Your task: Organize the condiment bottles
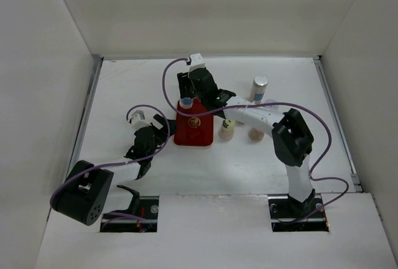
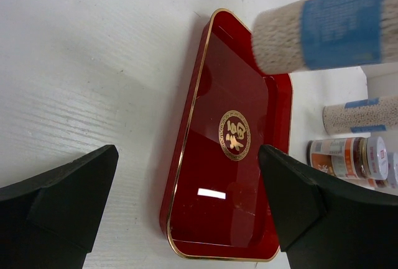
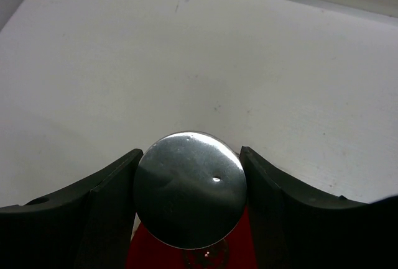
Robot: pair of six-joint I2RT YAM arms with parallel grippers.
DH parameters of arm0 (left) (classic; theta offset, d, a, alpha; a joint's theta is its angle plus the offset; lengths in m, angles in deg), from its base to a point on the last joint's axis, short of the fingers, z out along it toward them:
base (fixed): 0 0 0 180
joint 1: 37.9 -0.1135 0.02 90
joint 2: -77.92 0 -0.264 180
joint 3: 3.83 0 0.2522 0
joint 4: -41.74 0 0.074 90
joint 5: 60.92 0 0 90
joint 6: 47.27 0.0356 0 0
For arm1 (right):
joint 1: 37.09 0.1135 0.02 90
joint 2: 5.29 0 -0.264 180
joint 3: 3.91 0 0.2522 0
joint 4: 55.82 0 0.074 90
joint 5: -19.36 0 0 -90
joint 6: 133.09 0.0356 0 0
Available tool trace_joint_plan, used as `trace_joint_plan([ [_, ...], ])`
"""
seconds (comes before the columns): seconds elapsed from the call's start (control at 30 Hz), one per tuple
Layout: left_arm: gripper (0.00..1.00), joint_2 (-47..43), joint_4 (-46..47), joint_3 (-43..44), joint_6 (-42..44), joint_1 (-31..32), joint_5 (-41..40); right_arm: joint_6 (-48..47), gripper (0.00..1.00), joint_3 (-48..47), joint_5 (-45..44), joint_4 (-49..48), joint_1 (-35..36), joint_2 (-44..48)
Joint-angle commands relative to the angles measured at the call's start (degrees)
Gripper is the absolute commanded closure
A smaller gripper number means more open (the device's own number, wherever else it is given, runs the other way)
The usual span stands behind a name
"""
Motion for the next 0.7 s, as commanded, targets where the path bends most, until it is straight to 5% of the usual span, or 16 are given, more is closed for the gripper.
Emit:
trace_joint_plan([
  [0.0, 0.0, -0.12, 2.95, -0.46, -0.48, -0.24, 0.03, 0.08, 0.53, -4.68, -0.51, -4.39, 0.54, -0.89],
  [0.17, 0.0, -0.2, 2.95, -0.46, -0.57, -0.16, 0.2, 0.34, 0.49, -3.98, -1.04, -4.13, 1.15, -3.1],
  [0.33, 0.0, 0.5, 3.3, -0.54, -0.57, -0.24, 0.2, 0.42, 0.24, -3.19, -0.95, -4.65, 1.77, -1.35],
  [0.67, 0.0, 0.85, 3.3, -0.28, -0.57, -0.24, 0.29, 0.95, 0.12, 16.91, -4.2, -9.22, 1.95, 20.09],
])
